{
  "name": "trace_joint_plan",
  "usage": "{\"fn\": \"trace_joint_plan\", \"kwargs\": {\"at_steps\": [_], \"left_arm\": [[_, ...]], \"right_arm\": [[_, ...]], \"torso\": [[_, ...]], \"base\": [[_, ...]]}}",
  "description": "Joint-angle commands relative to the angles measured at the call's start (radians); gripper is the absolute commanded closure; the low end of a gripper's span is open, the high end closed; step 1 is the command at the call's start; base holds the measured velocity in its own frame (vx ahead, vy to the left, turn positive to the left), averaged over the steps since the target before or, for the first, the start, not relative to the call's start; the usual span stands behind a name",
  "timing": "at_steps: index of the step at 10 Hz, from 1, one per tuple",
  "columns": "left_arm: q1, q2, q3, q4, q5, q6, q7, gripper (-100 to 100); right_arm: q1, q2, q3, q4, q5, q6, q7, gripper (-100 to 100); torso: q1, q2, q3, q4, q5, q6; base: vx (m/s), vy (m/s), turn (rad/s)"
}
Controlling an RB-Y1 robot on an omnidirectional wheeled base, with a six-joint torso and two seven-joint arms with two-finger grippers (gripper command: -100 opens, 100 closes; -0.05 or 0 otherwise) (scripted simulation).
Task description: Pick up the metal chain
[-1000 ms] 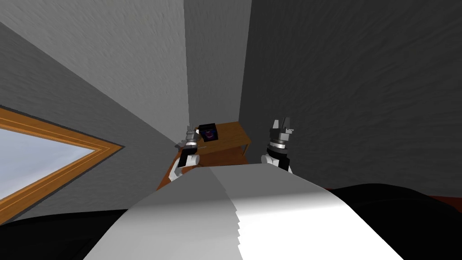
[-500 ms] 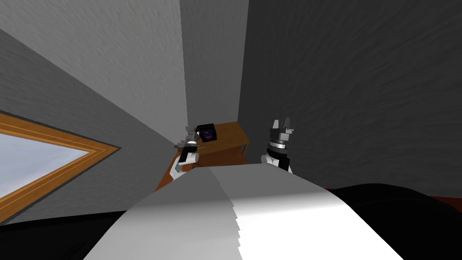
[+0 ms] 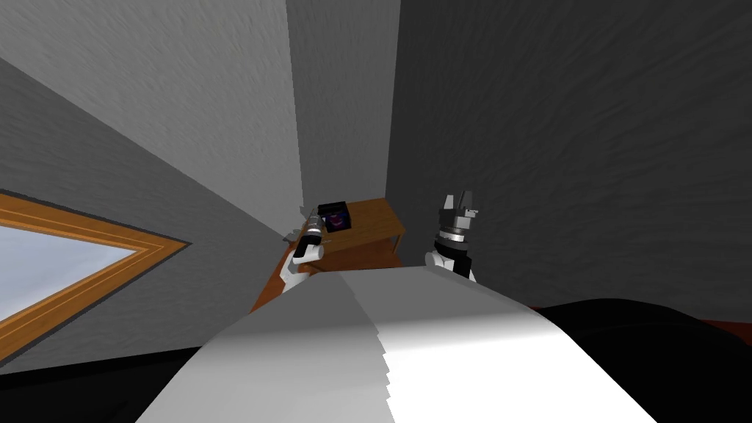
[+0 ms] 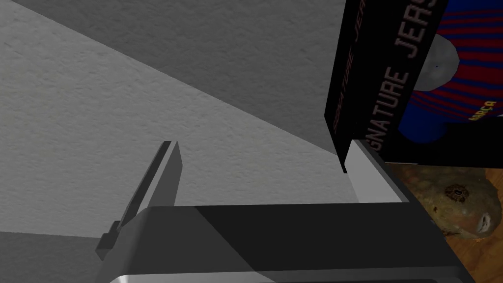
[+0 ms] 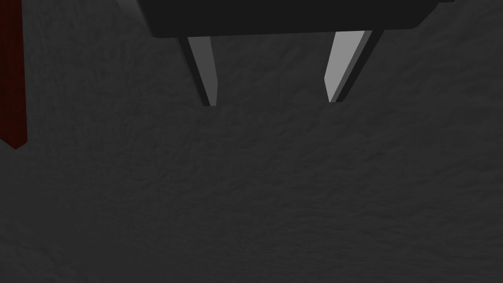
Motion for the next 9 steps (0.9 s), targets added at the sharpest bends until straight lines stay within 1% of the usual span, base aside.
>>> {"fn": "trace_joint_plan", "kwargs": {"at_steps": [1, 2, 3, 4, 5, 6, 7, 8, 9], "left_arm": [[-0.036, 0.006, 0.019, 0.050, 0.008, 0.050, 0.021, -100], [-0.036, 0.006, 0.019, 0.059, 0.008, 0.067, 0.021, -100], [-0.072, 0.012, 0.036, 0.096, 0.016, 0.103, 0.041, -100], [-0.072, 0.012, 0.036, 0.110, 0.016, 0.126, 0.041, -100], [-0.108, 0.017, 0.052, 0.142, 0.022, 0.155, 0.061, -100], [-0.108, 0.017, 0.052, 0.171, 0.022, 0.181, 0.061, -100], [-0.108, 0.017, 0.052, 0.177, 0.022, 0.186, 0.061, -100], [-0.145, 0.022, 0.067, 0.207, 0.029, 0.234, 0.080, -100], [-0.145, 0.022, 0.067, 0.237, 0.029, 0.245, 0.080, -100]], "right_arm": [[0.000, 0.000, 0.000, 0.000, 0.000, 0.000, 0.000, 0], [0.000, 0.000, 0.000, 0.000, 0.000, 0.000, 0.000, 0], [0.000, 0.000, 0.000, 0.000, 0.000, 0.000, 0.000, 0], [0.000, 0.000, 0.000, 0.000, 0.000, 0.000, 0.000, 0], [0.000, 0.000, 0.000, 0.000, 0.000, 0.000, 0.000, 0], [0.000, 0.000, 0.000, 0.000, 0.000, 0.000, 0.000, 0], [0.000, 0.000, 0.000, 0.000, 0.000, 0.000, 0.000, 0], [0.000, 0.000, 0.000, 0.000, 0.000, 0.000, 0.000, 0], [0.000, 0.000, 0.000, 0.000, 0.000, 0.000, 0.000, 0]], "torso": [[0.000, 0.000, 0.000, 0.000, 0.000, 0.000], [0.000, 0.000, 0.000, 0.000, 0.000, 0.000], [0.000, 0.000, 0.000, 0.000, 0.000, 0.000], [0.000, 0.000, 0.000, 0.000, 0.000, 0.000], [0.000, 0.000, 0.000, 0.000, 0.000, 0.000], [0.000, 0.000, 0.000, 0.000, 0.000, 0.000], [0.000, 0.000, 0.000, 0.000, 0.000, 0.000], [0.001, 0.000, 0.000, 0.000, 0.000, 0.000], [0.001, 0.000, 0.000, 0.000, 0.000, 0.000]], "base": [[0.005, -0.022, -0.033], [0.006, -0.022, -0.029], [0.008, -0.019, -0.050], [0.008, -0.014, -0.023], [0.007, -0.015, -0.037], [0.008, -0.012, -0.031], [0.000, 0.000, 0.000], [0.005, -0.005, -0.054], [0.006, -0.002, -0.033]]}}
